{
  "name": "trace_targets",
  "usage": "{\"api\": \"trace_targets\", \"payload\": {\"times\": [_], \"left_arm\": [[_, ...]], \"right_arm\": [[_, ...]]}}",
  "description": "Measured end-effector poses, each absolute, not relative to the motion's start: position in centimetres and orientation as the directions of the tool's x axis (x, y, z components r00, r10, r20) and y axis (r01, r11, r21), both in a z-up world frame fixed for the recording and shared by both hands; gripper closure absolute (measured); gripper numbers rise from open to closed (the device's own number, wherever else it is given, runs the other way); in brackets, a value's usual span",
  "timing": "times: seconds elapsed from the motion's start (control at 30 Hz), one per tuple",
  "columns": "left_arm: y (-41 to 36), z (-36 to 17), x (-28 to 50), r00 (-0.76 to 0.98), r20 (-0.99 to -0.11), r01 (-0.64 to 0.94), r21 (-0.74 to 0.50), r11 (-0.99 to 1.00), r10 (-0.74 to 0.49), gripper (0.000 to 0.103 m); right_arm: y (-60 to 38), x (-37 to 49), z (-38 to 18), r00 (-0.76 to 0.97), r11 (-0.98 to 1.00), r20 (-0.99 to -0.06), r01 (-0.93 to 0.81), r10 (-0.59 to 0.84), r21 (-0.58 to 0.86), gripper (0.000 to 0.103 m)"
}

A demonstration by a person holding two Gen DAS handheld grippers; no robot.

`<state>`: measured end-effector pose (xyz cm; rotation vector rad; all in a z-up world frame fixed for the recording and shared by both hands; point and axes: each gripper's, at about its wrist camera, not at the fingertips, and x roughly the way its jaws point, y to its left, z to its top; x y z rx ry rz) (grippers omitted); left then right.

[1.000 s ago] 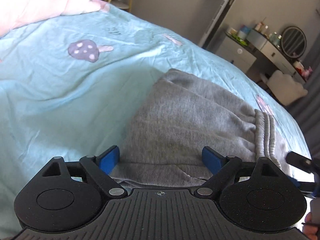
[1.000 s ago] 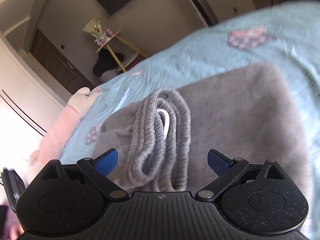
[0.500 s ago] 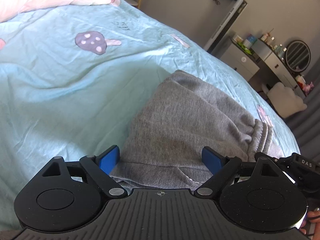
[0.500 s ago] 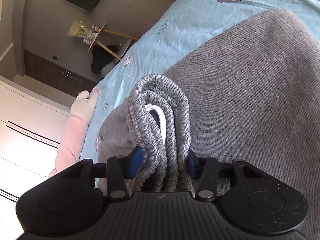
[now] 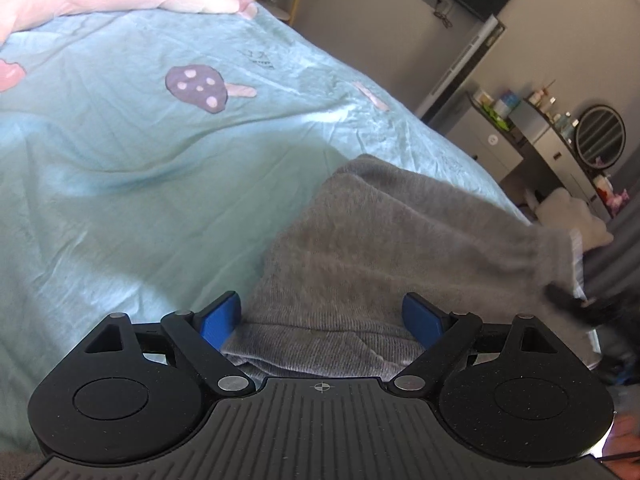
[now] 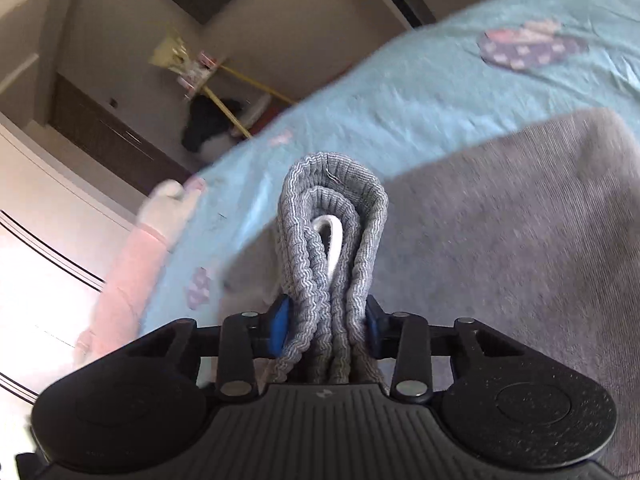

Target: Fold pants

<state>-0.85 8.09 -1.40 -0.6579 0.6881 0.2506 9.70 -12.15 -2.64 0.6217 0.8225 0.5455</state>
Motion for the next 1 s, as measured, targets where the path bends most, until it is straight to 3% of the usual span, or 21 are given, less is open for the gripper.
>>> {"api": "trace_targets", "payload": {"times": [0.2,0.43,0.7,0.83,1.0], "left_arm": [[7.4,-0.2,-2.0,0.831,-0.552,-0.287,-0.523,0.802,-0.063,0.013],[5.1,0.5,-1.6,0.812,-0.545,-0.114,-0.501,0.858,-0.21,0.012],[-0.4,1.5,-2.3,0.749,-0.603,0.1,-0.308,0.946,-0.275,0.009],[-1.8,0.8,-1.1,0.715,-0.67,0.08,-0.205,0.975,-0.199,0.009],[0.5,-0.9,0.8,0.654,-0.756,-0.183,-0.196,0.963,-0.029,0.011]], "right_arm": [[-15.0,9.0,1.6,0.631,0.642,-0.393,-0.225,0.67,0.733,0.068],[-19.3,8.2,3.3,0.708,0.625,-0.351,-0.163,0.613,0.763,0.069],[-20.0,7.8,3.5,0.716,0.638,-0.356,-0.162,0.601,0.753,0.068],[-19.3,7.6,3.6,0.71,0.635,-0.35,-0.176,0.611,0.752,0.068],[-18.5,7.1,3.9,0.693,0.607,-0.318,-0.215,0.647,0.765,0.069]]}}
